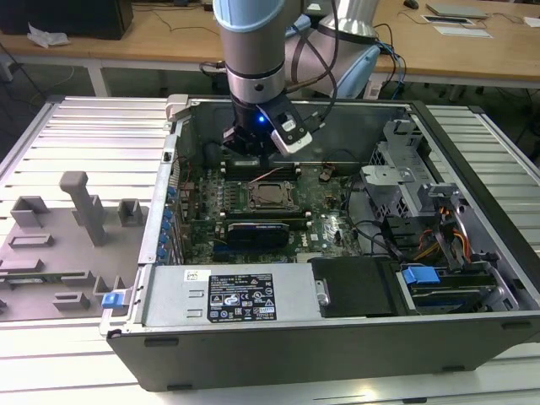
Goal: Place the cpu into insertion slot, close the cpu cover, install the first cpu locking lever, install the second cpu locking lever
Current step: 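Install the first cpu locking lever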
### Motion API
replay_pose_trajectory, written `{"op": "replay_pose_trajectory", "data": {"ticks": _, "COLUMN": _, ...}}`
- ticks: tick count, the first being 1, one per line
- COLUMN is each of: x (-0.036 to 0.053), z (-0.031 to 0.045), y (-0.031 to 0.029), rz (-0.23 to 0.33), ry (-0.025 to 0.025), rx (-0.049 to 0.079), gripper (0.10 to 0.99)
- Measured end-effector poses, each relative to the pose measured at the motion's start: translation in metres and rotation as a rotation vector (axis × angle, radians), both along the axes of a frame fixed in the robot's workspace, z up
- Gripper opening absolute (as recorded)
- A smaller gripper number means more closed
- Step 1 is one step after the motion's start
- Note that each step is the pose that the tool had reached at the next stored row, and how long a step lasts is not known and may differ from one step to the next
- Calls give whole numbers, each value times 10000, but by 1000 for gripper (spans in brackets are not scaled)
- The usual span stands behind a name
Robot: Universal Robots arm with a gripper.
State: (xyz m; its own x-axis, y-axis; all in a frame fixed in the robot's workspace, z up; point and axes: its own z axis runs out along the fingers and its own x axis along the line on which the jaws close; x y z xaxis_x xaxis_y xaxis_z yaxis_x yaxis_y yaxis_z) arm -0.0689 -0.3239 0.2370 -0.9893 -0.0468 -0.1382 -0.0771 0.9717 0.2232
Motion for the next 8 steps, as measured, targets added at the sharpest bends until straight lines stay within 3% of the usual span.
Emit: {"op": "replay_pose_trajectory", "data": {"ticks": 8, "x": 68, "z": -126, "y": 33, "rz": -117, "ry": 1, "rx": -2, "gripper": 106}}
